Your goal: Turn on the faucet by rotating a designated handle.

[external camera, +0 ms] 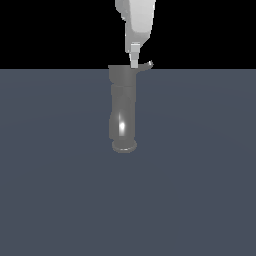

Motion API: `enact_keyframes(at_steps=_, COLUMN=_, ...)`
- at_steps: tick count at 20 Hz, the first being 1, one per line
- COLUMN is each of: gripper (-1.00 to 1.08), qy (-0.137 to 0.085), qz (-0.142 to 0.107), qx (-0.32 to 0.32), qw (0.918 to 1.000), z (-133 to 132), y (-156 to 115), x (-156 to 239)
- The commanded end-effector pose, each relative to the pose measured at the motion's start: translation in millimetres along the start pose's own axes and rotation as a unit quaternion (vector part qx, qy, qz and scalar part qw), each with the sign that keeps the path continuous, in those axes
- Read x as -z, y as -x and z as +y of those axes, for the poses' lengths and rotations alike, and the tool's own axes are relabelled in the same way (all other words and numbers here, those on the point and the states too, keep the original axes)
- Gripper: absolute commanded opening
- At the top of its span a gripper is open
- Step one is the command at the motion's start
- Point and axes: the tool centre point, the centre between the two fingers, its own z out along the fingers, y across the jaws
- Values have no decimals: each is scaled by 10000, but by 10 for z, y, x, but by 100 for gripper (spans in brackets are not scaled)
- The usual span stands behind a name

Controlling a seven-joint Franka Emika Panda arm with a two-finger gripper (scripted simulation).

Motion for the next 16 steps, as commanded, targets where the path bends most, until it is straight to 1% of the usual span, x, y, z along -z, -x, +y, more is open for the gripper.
enact_keyframes(at_steps=1, gripper=-100, qy=-233, qz=24, qx=-191, qw=9995, z=-255, y=-237, x=10)
enact_keyframes(at_steps=16, gripper=-100, qy=-269, qz=58, qx=-385, qw=9989, z=-557, y=-576, x=35)
